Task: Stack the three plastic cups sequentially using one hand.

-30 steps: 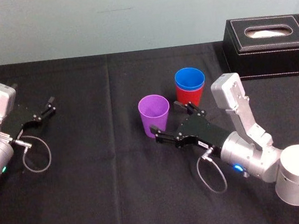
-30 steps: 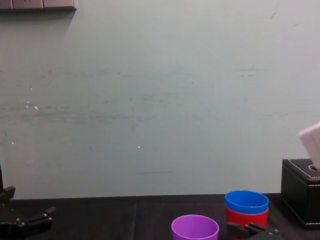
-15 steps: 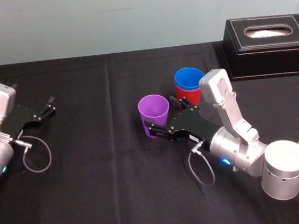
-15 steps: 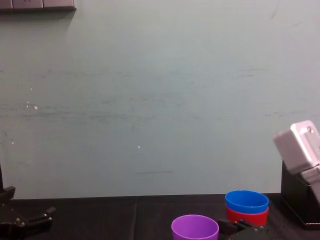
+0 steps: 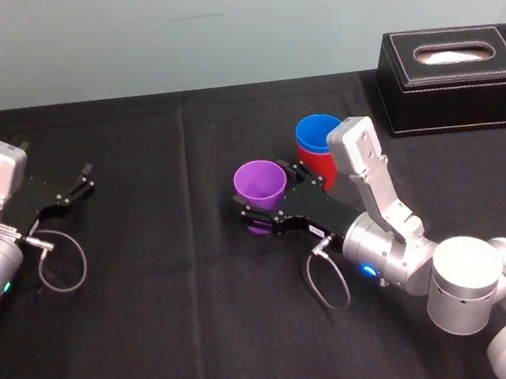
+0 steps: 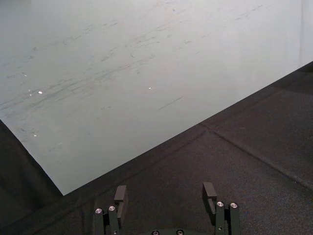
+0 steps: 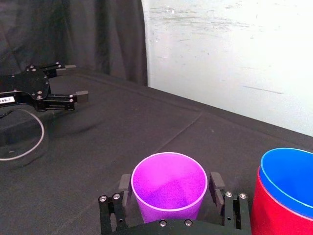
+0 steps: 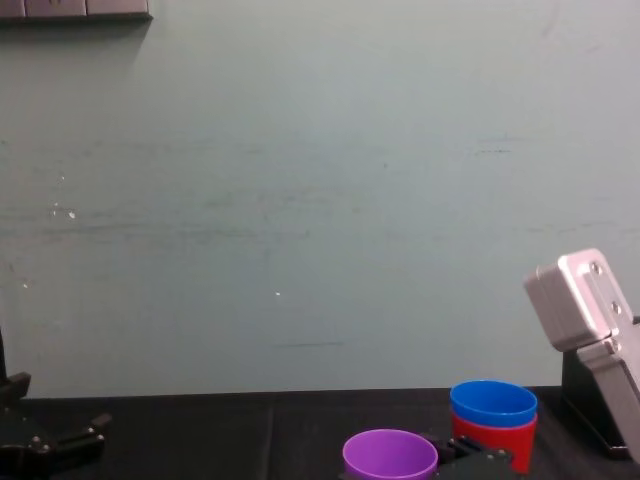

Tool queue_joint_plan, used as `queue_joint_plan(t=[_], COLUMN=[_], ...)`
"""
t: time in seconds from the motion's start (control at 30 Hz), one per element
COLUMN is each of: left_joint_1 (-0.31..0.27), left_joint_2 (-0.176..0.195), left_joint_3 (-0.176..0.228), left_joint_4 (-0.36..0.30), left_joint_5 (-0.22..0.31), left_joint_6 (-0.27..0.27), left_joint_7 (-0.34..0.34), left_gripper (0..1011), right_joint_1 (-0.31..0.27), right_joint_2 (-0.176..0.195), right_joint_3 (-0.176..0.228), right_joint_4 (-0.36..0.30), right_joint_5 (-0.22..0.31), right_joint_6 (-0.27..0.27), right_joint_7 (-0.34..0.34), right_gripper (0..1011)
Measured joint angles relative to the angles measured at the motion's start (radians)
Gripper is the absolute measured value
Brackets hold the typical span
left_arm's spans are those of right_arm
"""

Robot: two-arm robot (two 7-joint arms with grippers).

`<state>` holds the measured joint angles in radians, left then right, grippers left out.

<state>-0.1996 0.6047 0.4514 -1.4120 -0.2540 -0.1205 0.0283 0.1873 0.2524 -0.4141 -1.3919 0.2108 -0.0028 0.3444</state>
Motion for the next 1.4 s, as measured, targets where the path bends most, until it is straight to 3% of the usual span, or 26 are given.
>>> queue_joint_plan(t=[0.6, 0.9, 1.2, 1.4], left_joint_1=[0.000, 0.000, 0.000, 0.000], left_joint_2=[0.000, 0.000, 0.000, 0.000], left_joint_3=[0.000, 0.000, 0.000, 0.000], left_joint_4=[0.000, 0.000, 0.000, 0.000], left_joint_5=[0.000, 0.000, 0.000, 0.000], left_joint_6=[0.000, 0.000, 0.000, 0.000], left_joint_7=[0.000, 0.000, 0.000, 0.000], left_gripper=[1005, 1005, 1005, 1005], right_joint_1=[0.000, 0.000, 0.000, -0.001], right_joint_2=[-0.009, -0.009, -0.009, 0.010], right_joint_3=[0.004, 0.004, 0.004, -0.013], right_joint_4=[0.009, 0.009, 0.009, -0.019], right_joint_5=[-0.003, -0.004, -0.004, -0.026], right_joint_6=[-0.007, -0.007, -0.007, 0.001], right_joint_7=[0.008, 0.008, 0.008, 0.023], right_gripper=[994, 792, 754, 732])
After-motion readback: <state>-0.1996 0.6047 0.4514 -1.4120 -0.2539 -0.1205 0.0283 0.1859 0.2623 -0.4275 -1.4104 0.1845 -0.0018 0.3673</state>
